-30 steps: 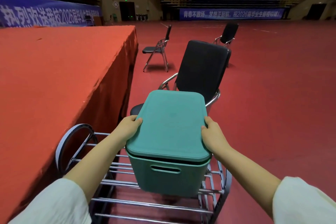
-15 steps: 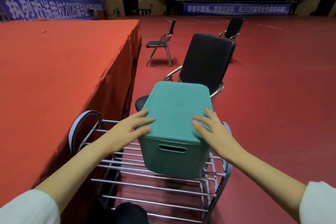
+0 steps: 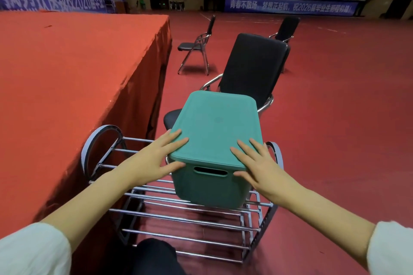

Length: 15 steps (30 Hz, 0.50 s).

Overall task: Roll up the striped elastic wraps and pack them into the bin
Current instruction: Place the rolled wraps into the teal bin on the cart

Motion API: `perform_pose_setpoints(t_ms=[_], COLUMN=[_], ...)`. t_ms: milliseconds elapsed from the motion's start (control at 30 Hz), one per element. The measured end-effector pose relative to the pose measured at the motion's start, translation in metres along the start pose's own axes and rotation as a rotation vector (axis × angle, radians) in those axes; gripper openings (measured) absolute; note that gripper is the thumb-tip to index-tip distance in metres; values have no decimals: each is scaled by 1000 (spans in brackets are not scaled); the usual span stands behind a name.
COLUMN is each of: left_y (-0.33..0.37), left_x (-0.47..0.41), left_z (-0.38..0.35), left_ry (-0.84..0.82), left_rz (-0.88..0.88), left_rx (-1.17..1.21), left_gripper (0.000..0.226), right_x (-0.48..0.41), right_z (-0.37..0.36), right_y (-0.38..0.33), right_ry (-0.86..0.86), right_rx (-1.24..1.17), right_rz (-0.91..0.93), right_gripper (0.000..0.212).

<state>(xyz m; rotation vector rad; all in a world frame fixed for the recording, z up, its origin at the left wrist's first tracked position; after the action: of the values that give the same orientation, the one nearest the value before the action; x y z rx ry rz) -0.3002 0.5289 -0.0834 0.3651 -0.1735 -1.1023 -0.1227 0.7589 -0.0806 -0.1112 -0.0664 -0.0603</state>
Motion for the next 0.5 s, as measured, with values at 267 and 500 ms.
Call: perform_pose_setpoints(t_ms=[267, 500], left_y=[12, 31], left_x=[-11, -78], left_z=[7, 15], left_ry=[158, -8], left_rz=[121, 325], left_rx=[246, 121], left_gripper=[49, 71], right_x=[6, -54], right_z=[21, 37], right_y=[-12, 1], right_ry=[-23, -74], right_rx=[4, -202], right_rz=[-50, -253], right_gripper=[100, 55])
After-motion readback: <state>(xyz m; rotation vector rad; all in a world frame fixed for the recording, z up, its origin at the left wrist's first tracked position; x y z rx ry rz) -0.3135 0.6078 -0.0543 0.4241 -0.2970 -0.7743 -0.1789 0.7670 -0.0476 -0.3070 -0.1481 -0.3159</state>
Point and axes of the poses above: each hand's wrist, its own x-axis away from the middle knuckle, its own z-axis out of the back of the hand, y = z × x, the point moved 2 cm from there along -x, towards the middle knuckle, and after that the axes turned 9 degrees about -y, right-handed, at the moved point
